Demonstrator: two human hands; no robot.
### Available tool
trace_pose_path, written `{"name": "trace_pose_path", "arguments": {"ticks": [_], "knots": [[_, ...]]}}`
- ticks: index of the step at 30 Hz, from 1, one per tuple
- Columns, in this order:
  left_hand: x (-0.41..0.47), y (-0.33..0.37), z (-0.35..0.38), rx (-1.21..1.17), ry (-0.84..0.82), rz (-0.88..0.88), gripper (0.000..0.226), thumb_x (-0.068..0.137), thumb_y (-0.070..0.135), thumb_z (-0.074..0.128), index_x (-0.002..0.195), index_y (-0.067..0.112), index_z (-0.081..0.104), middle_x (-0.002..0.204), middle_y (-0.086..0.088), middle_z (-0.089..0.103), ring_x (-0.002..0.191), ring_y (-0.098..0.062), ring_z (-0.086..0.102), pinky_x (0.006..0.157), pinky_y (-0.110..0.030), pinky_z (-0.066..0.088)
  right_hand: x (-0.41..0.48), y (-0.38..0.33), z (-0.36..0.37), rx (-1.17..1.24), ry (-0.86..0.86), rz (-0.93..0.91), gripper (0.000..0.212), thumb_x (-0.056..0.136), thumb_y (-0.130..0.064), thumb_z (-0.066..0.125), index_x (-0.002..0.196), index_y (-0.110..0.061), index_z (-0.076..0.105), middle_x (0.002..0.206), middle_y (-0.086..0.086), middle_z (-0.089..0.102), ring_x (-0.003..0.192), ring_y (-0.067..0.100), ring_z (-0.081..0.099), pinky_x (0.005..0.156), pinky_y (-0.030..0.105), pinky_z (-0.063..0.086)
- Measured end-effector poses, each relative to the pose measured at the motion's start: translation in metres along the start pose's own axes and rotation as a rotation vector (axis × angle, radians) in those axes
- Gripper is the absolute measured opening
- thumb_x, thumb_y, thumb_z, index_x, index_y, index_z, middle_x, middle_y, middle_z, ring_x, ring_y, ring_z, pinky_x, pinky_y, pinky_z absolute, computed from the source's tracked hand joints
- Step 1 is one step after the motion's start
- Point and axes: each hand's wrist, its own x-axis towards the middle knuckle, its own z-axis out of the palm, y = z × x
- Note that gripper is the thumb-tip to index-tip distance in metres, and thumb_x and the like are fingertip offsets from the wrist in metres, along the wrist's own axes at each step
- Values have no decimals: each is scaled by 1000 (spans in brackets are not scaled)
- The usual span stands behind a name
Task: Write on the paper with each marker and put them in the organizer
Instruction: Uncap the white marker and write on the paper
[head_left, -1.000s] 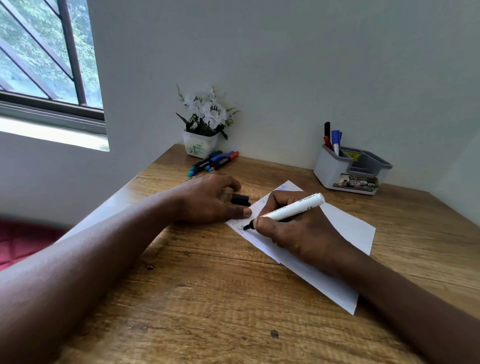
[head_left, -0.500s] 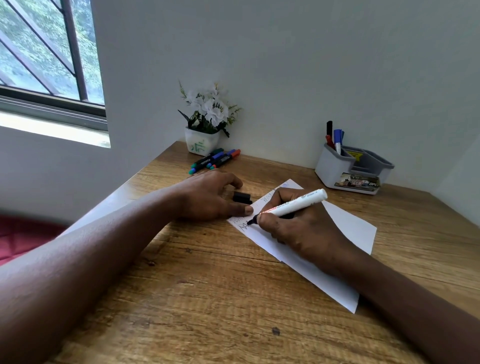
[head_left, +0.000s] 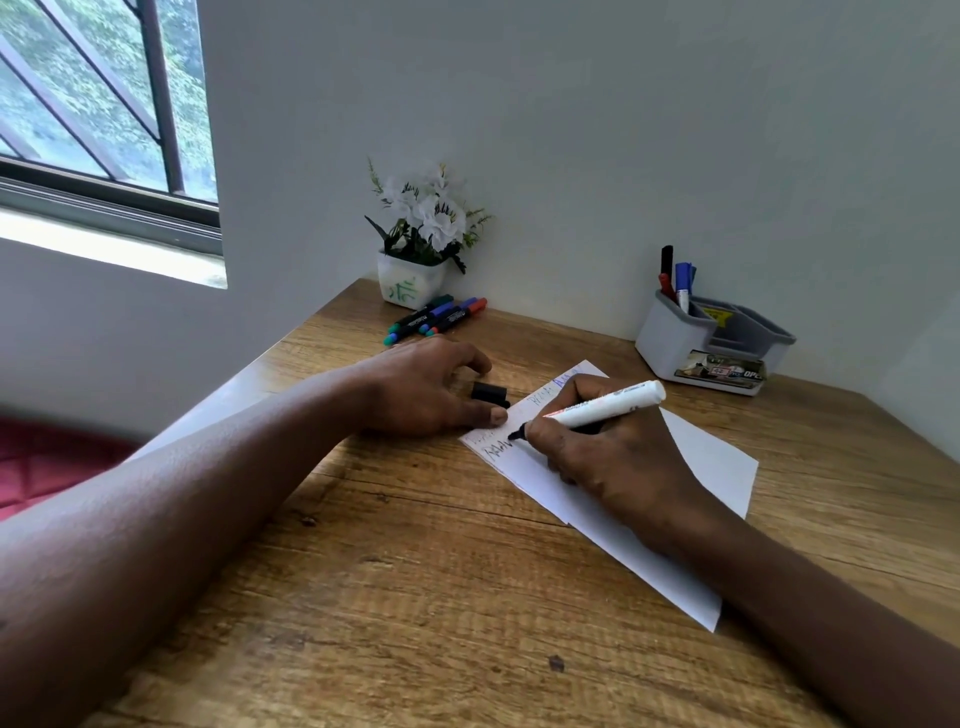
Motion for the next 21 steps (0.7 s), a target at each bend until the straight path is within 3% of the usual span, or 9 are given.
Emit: {"name": "trace_pose_path", "arguments": {"ticks": [5, 10, 16, 21], "knots": [[0, 0, 0, -7, -6, 2, 65, 91, 54, 67, 148, 32, 45, 149, 2, 48, 120, -10, 45, 96, -29, 39, 0, 1, 0, -13, 6, 21, 15, 78, -20, 83, 74, -17, 70, 69, 0, 70, 65, 14, 66, 59, 29, 50], [1, -2, 1, 1, 6, 6, 66, 88, 57, 68, 147, 34, 46, 149, 3, 48, 131, -15, 47, 99, -30, 39, 2, 0, 0, -1, 23, 47, 21, 77, -21, 83, 68, -15, 65, 61, 0, 67, 60, 15, 61, 58, 33, 48], [2, -2, 1, 3, 4, 1, 66, 89, 57, 67, 147, 34, 46, 149, 3, 49, 131, -16, 47, 101, -32, 41, 3, 2, 0, 26, 36, 109, 16, 81, -23, 80, 81, -11, 70, 64, 3, 69, 61, 13, 62, 63, 39, 51], [1, -2, 0, 12, 12, 1, 66, 88, 57, 67, 147, 34, 46, 150, 3, 49, 132, -16, 47, 104, -32, 41, 4, 1, 1, 7, 57, 107, 20, 79, -25, 80, 75, -11, 67, 61, 1, 67, 59, 14, 61, 59, 36, 49]]}}
